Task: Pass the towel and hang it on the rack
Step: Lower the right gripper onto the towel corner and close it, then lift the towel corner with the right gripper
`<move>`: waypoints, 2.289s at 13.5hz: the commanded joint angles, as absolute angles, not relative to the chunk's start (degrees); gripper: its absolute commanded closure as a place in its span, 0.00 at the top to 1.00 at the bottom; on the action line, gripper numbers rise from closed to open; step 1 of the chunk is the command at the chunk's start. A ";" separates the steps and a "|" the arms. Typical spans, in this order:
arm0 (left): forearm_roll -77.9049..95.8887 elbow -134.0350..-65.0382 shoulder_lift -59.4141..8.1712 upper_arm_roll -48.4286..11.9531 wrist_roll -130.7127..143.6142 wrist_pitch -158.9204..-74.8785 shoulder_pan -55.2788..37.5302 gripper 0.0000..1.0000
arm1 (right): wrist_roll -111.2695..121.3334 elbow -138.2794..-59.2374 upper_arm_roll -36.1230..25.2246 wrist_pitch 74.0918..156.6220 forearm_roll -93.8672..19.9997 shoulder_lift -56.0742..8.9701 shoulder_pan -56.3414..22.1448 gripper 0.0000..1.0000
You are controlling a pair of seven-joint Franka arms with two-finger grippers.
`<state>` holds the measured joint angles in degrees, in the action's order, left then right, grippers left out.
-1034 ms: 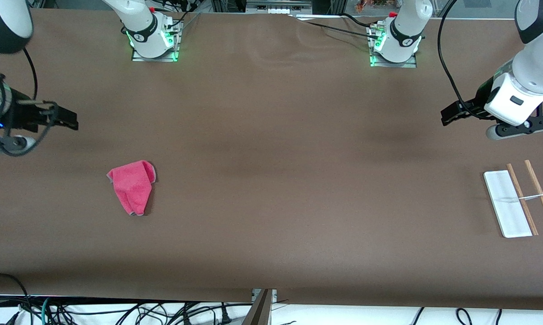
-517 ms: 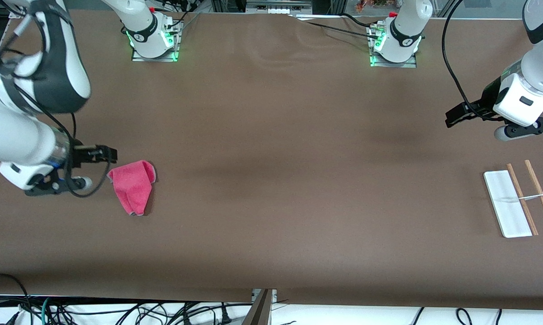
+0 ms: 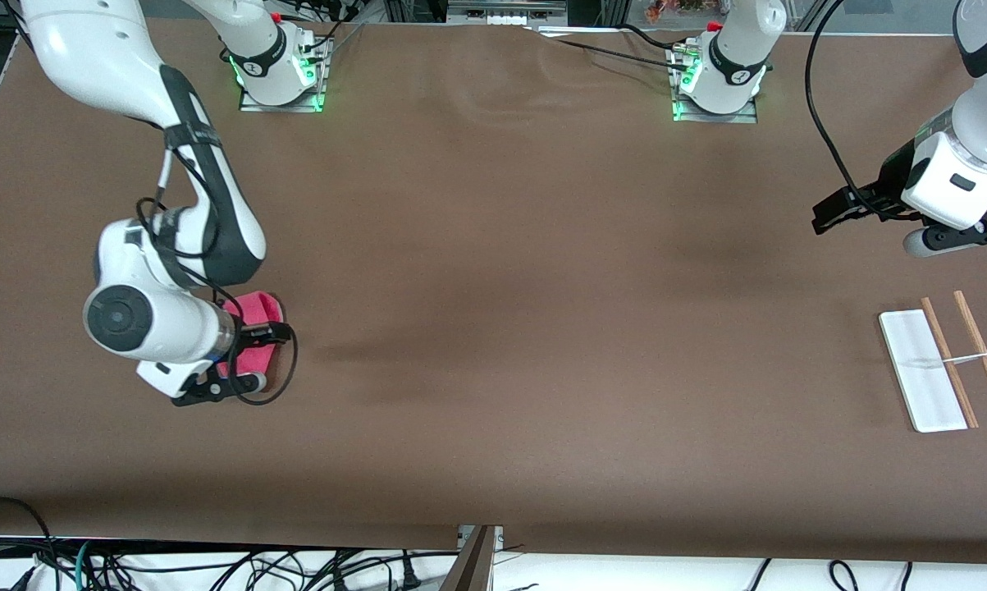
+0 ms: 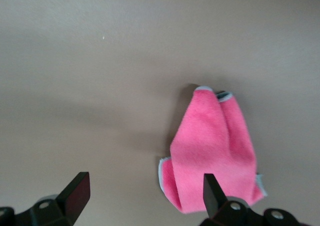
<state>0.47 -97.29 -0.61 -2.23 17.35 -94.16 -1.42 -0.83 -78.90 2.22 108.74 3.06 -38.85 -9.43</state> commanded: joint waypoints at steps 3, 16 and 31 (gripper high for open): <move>1.49 -96.06 -0.97 -2.37 16.52 -94.13 -0.88 1.00 | -6.77 -85.23 2.11 112.13 2.82 -39.73 -10.29 1.00; 0.70 -96.06 -0.44 -2.55 16.61 -94.49 -0.79 1.00 | -11.78 -96.41 2.20 120.85 2.20 -38.67 -10.46 1.00; -0.44 -92.82 -2.28 -3.08 15.29 -90.01 -0.79 1.00 | -8.61 -99.84 1.49 122.69 2.55 -37.88 -9.23 1.00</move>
<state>-0.01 -94.81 -1.27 -2.44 16.58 -92.49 -1.30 -9.95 -97.55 1.37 121.06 2.95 -39.41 -9.63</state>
